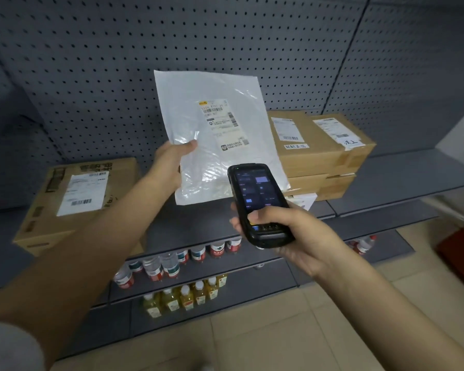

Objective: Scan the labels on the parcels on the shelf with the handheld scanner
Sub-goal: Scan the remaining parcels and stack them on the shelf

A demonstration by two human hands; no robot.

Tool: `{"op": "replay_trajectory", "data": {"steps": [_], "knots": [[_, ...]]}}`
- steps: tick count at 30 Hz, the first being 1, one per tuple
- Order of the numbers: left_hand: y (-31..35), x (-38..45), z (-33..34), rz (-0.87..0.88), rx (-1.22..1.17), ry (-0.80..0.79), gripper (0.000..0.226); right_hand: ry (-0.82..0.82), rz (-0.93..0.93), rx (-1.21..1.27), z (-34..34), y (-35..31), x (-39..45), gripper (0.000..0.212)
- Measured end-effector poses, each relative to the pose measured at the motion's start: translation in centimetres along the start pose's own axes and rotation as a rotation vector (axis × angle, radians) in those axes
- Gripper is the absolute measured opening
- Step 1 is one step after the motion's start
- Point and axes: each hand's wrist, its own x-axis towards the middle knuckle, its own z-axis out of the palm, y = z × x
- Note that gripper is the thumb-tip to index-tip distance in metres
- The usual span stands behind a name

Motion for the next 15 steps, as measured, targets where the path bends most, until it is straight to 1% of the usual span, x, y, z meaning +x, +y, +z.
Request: {"op": "replay_trajectory", "data": {"steps": [4,8,13,15], "knots": [[0.3,2.9,4.4,-0.065,-0.013,-0.088,0.05,0.05,-0.081,0.066,-0.5,-2.2,1.5,0.047],[-0.7,5.8,8.7,-0.12,0.038,-0.147,0.044,0.127,-0.154,0.099,-1.0,-4.6,3.4,0.041],[-3.0,9.1,12.9,-0.181,0.088,-0.072,0.037,0.216,-0.2,0.18,-2.3,-6.8,5.6,0.045],[-4.0,10.3,14.1,-0.218,0.142,-0.011,0.039,0.242,-0.213,0.191,-2.9,-7.2,6.3,0.041]]}}
